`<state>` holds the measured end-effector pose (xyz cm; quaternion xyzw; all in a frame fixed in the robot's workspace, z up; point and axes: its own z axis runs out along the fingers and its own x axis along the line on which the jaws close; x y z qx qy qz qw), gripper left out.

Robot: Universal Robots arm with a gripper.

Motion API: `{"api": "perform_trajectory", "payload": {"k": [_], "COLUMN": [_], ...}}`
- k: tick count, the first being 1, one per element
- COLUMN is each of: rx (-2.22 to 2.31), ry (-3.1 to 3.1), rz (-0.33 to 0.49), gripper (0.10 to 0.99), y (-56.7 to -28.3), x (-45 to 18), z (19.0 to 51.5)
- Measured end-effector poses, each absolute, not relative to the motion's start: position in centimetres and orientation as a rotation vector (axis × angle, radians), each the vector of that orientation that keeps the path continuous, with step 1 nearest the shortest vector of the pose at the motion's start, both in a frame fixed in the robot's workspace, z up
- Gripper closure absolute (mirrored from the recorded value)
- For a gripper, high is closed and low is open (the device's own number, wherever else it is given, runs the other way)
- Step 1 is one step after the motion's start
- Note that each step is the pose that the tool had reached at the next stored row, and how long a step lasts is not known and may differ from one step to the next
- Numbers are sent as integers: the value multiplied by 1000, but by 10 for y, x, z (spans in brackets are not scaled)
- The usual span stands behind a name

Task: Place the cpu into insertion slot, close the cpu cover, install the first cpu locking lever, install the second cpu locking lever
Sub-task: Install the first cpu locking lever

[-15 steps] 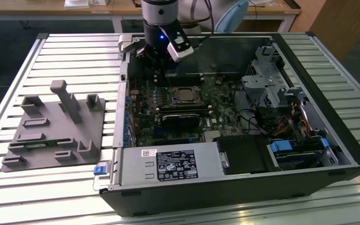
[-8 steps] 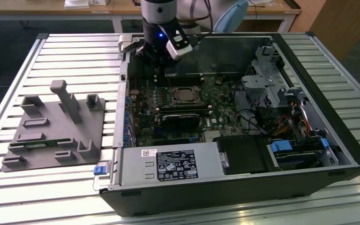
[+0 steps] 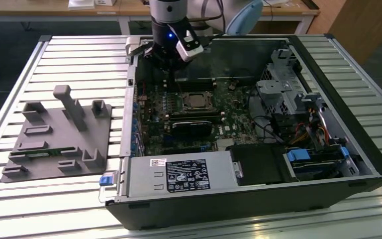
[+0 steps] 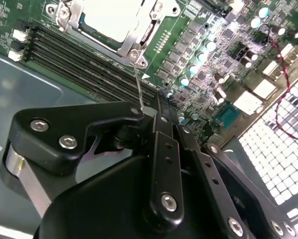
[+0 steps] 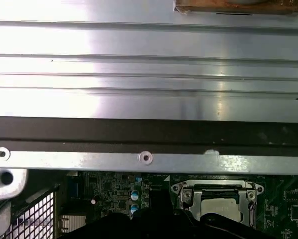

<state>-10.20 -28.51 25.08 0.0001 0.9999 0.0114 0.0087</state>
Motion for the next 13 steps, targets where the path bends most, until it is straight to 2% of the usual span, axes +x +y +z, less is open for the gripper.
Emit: {"api": "perform_trajectory", "payload": {"k": [13], "rx": [1], "ry": [3125], "rz": [49], "gripper": [980], "y": [-285], "x": [-65], "z": [251]}}
